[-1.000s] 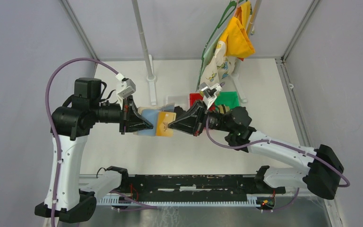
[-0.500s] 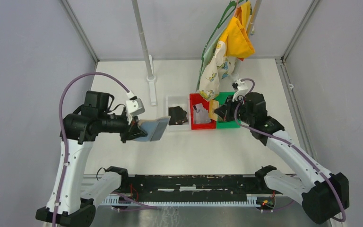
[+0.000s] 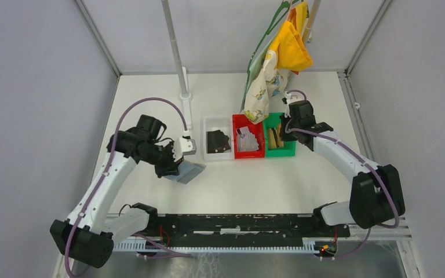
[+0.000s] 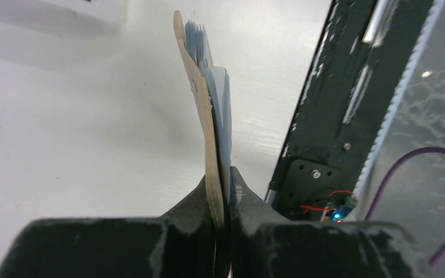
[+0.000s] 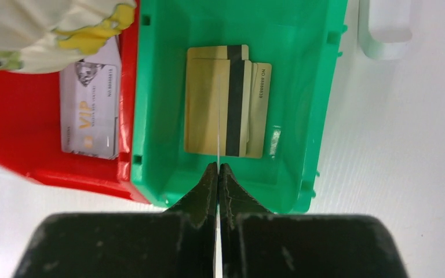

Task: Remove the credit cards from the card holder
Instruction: Place the card holder at the center of the board.

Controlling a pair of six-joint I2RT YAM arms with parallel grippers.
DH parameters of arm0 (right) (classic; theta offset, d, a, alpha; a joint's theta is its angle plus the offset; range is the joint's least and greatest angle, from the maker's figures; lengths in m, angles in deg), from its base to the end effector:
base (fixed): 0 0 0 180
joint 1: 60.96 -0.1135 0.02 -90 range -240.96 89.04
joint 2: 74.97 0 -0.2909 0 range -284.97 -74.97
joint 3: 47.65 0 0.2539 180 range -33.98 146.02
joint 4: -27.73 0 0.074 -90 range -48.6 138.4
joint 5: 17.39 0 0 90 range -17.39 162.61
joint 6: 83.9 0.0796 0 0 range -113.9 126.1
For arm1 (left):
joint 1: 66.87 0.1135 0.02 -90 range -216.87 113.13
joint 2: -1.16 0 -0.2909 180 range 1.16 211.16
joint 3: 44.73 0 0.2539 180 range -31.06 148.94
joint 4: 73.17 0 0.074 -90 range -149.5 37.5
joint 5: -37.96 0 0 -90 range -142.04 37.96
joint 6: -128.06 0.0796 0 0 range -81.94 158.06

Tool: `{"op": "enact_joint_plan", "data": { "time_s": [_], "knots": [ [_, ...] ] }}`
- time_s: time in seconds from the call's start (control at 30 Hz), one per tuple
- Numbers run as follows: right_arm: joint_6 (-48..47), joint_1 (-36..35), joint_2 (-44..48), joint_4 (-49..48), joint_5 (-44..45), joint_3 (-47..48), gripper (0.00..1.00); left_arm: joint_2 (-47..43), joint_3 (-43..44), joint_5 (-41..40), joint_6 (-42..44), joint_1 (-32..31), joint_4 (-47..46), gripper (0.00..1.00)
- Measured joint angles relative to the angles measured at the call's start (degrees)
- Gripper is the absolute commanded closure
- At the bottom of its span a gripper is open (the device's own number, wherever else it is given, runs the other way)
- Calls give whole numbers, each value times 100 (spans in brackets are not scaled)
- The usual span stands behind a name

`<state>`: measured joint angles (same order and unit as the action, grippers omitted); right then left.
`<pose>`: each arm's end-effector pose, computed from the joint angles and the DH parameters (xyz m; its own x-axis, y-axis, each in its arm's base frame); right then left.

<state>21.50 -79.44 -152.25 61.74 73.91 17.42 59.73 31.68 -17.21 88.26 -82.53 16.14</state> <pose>0.2949 0.0967 0.2327 -0.7404 0.0325 -0.6714 -0.1093 0.9797 0.1679 0.1363 -0.0854 0.3074 -0.2799 0.7334 -0.6195 0.9551 0.2779 -0.1025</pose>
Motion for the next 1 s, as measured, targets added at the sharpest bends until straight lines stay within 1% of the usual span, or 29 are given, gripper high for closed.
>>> {"op": "enact_joint_plan", "data": {
  "time_s": [0.1, 0.2, 0.47, 0.6, 0.67, 0.73, 0.8, 0.83, 0.9, 1.0],
  "knots": [
    [-92, 79, -402, -33, -90, 146, 100, 356, -448, -686, -2, -356, -481, 98],
    [-162, 129, -680, -72, -286, 227, 100, 734, -721, -1287, -7, -645, -946, 98],
    [-184, 249, -988, -474, -1143, 238, 100, 1287, -1191, -3158, -92, -1440, -2662, 98],
    [-181, 293, -1152, -688, -1427, 238, 87, 1563, -1738, -4258, -127, -1888, -3711, 98],
    [-173, 310, -1187, -765, -1510, 236, 82, 1679, -2068, -4789, -127, -2090, -4223, 93],
    [-170, 339, -1193, -848, -1587, 227, 75, 1781, -2343, -5320, -133, -2286, -4708, 81],
    [-168, 376, -1193, -944, -1615, 199, 67, 1812, -2446, -5665, -210, -2441, -4937, 69],
    [-160, 396, -1193, -977, -1613, 181, 66, 1812, -2439, -5783, -299, -2514, -4990, 64],
    [-177, 426, -1193, -1036, -1587, 133, 66, 1797, -2334, -5827, -553, -2599, -4972, 59],
    [-184, 435, -1178, -1045, -1464, 61, 65, 1663, -1987, -5558, -1093, -2645, -4690, 58]
  ]
}}
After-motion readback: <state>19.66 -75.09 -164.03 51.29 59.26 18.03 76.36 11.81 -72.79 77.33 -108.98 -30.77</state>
